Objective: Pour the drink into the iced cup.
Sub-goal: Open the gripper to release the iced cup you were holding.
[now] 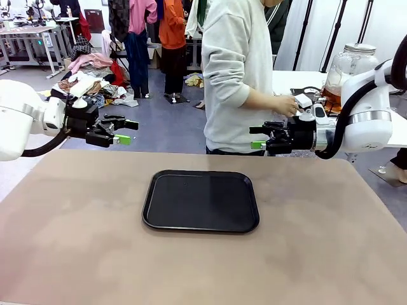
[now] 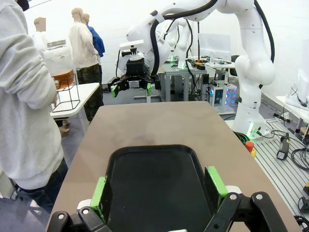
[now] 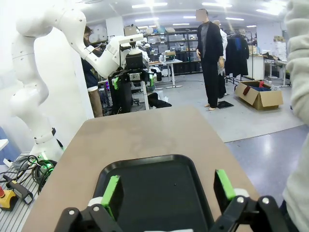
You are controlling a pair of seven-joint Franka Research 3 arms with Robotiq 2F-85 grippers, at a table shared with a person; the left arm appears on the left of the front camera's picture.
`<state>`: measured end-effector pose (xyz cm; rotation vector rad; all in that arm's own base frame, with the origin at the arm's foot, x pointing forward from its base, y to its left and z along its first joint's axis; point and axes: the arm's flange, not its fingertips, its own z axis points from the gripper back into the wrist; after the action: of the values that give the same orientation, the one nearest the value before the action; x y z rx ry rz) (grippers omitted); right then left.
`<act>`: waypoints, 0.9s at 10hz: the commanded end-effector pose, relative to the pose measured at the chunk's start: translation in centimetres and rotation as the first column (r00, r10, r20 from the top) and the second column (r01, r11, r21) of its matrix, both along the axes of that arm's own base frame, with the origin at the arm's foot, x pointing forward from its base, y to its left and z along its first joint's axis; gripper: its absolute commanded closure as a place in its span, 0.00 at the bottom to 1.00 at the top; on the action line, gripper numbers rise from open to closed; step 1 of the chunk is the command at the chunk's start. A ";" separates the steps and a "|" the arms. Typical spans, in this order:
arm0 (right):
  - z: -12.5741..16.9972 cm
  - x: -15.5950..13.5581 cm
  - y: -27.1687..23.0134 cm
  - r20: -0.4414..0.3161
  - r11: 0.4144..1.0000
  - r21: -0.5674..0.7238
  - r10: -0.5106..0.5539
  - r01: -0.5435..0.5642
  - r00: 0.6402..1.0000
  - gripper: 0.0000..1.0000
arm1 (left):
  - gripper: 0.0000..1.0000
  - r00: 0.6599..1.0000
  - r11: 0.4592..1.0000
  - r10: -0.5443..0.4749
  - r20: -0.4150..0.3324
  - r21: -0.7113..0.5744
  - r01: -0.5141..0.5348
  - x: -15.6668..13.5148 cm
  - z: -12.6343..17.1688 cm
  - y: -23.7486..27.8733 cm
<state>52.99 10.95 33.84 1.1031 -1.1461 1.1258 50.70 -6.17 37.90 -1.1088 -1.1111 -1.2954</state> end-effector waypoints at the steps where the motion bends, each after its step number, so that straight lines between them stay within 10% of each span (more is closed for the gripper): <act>1: 0.2 0.2 0.2 -0.002 1.000 -0.001 0.000 0.000 1.000 0.00 | 0.00 1.000 1.000 0.006 0.002 -0.001 -0.006 0.0 0.1 0.0; 9: 0.2 0.2 0.2 -0.002 1.000 -0.001 0.000 0.000 1.000 0.00 | 0.00 1.000 1.000 0.006 0.002 -0.001 -0.006 0.0 0.1 0.0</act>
<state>52.99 10.95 33.84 1.1031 -1.1461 1.1258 50.70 -6.17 37.90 -1.1088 -1.1111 -1.2954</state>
